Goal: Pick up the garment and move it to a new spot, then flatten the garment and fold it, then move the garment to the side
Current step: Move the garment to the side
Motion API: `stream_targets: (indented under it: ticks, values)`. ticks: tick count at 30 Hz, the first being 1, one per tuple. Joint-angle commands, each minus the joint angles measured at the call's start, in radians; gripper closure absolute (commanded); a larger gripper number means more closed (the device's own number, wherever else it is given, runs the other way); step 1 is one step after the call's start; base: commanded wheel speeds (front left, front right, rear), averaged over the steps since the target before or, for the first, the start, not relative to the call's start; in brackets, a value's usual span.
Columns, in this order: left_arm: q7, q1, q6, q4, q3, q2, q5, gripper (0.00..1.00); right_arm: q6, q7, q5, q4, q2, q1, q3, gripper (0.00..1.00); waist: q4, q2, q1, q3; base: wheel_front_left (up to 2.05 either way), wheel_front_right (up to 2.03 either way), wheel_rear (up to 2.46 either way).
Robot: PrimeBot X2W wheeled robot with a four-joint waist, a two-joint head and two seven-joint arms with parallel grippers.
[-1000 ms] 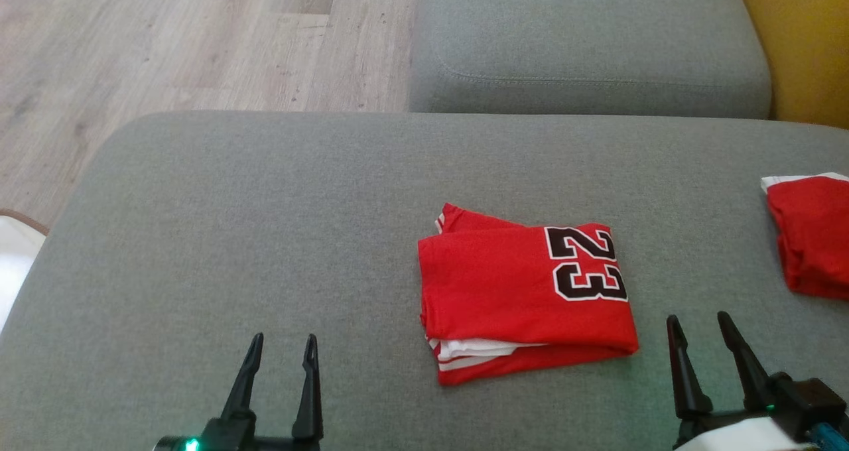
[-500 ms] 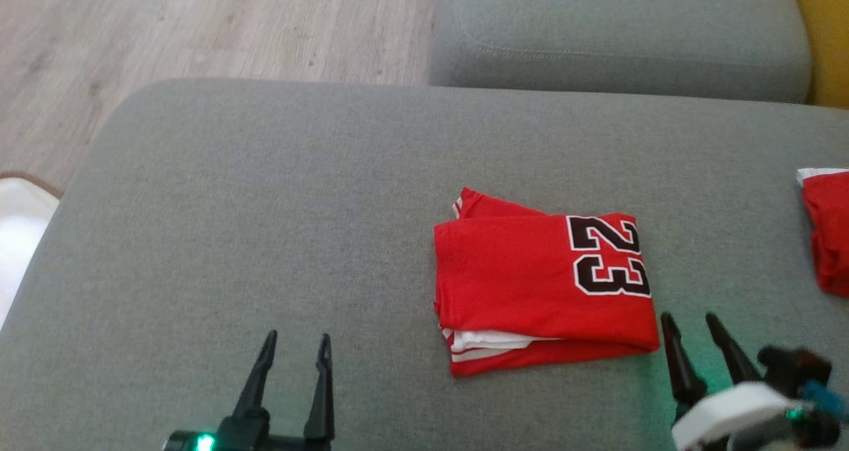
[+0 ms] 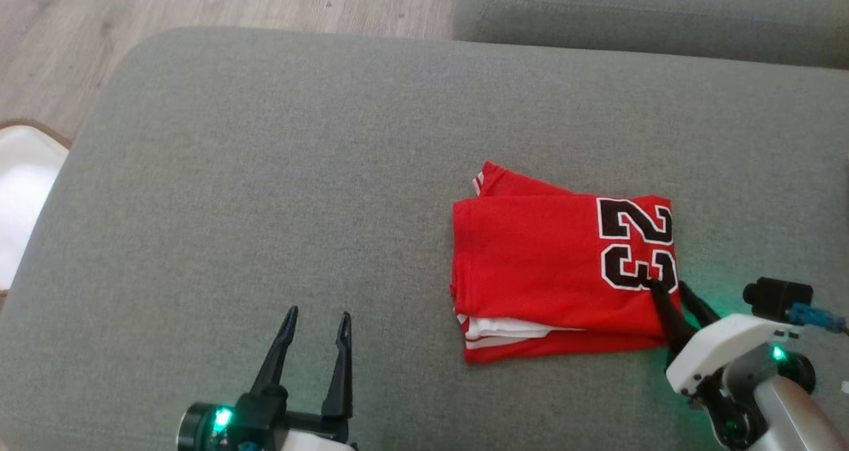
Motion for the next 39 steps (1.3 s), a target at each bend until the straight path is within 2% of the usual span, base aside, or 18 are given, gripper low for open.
stream_targets:
  ticks: [1,7,11,14,23,31,32,36,39]
  values:
    - [-0.010,-0.048,0.007,-0.029,0.020,-0.006,-0.007,0.00,-0.001,0.001,0.021,-0.022,-0.022,-0.042,0.026,1.00,0.001,0.0000,-0.0001,0.010,0.00,0.00,0.00]
    - [-0.010,-0.067,0.021,-0.073,0.023,-0.006,-0.035,0.00,-0.001,-0.037,0.047,-0.050,-0.077,-0.095,0.038,1.00,-0.033,0.0000,-0.0001,0.056,0.00,0.00,0.00]
    - [-0.010,-0.080,0.011,-0.102,0.025,-0.006,-0.076,0.00,-0.001,-0.055,0.039,-0.078,-0.129,-0.149,0.021,1.00,-0.075,0.0000,-0.0001,0.089,0.00,0.00,0.00]
    - [-0.010,-0.095,-0.014,-0.128,0.024,-0.006,-0.092,0.00,-0.001,-0.055,0.026,-0.099,-0.177,-0.200,-0.004,1.00,-0.115,0.0000,-0.0001,0.121,0.00,0.00,0.00]
    - [-0.010,-0.156,-0.059,-0.148,0.038,-0.006,-0.082,0.00,-0.001,-0.016,-0.021,-0.157,-0.312,-0.320,-0.120,1.00,-0.227,0.0000,-0.0001,0.218,0.00,0.00,0.00]
    - [-0.010,-0.180,-0.082,-0.169,0.053,-0.006,-0.070,0.00,-0.001,-0.005,-0.063,-0.175,-0.411,-0.328,-0.278,0.98,-0.277,0.0000,-0.0001,0.261,0.00,0.00,0.00]
    - [-0.010,-0.184,-0.085,-0.171,0.058,-0.006,-0.066,0.00,-0.001,-0.008,-0.092,-0.173,-0.409,-0.318,-0.316,0.00,-0.281,0.0000,-0.0001,0.271,0.00,0.00,0.00]
    - [-0.010,-0.188,-0.092,-0.170,0.069,-0.006,-0.059,0.00,-0.001,-0.053,-0.138,-0.215,-0.350,-0.286,-0.360,0.00,-0.281,0.0000,-0.0001,0.281,0.00,0.00,0.00]
    - [-0.010,-0.190,-0.097,-0.161,0.073,-0.006,-0.054,0.00,-0.001,-0.100,-0.171,-0.264,-0.281,-0.251,-0.357,0.00,-0.275,0.0000,-0.0001,0.271,0.00,0.00,0.00]
